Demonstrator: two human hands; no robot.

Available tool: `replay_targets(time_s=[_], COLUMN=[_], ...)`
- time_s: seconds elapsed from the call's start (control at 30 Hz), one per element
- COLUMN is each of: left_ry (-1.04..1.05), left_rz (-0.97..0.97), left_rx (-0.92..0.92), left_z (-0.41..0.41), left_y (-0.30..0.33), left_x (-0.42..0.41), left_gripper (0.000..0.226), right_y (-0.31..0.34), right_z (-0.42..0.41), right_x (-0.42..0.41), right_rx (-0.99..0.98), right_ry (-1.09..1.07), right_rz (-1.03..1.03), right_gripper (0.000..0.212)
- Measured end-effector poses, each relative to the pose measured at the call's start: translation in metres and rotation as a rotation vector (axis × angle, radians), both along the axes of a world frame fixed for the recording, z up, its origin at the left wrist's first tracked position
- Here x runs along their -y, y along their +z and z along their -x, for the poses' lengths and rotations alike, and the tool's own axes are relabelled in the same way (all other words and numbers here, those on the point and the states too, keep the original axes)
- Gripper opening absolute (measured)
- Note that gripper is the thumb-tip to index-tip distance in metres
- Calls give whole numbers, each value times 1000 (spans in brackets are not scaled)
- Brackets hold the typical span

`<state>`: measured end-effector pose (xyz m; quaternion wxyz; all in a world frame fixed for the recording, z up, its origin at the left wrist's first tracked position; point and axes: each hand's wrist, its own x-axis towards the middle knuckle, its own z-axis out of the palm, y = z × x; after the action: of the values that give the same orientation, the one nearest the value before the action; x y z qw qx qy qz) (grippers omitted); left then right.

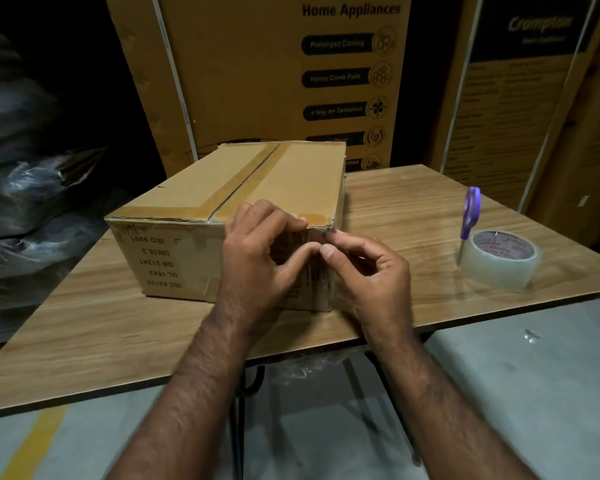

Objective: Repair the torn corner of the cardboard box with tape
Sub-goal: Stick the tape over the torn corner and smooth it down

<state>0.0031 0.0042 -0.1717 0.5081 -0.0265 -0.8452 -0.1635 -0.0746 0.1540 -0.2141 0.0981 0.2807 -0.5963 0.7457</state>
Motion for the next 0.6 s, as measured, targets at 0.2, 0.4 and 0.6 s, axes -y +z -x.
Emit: replay_targets(time_s=[0.2,0.4,0.6], left_ry=[-12,15,46], left_rz=[30,41,38], left_rx=[-6,-13,-15], left_z=[-1,0,3], left_y=[0,3,5], left_x=[2,-2,-6], left_gripper=[30,27,26], right_y=[-3,-8,-7], right_z=[5,4,6], right_x=[4,13,17], right_rx=[58,78,67], right_ry=[55,34,-29], right_rz=[63,129,107], right_gripper=[22,19,15])
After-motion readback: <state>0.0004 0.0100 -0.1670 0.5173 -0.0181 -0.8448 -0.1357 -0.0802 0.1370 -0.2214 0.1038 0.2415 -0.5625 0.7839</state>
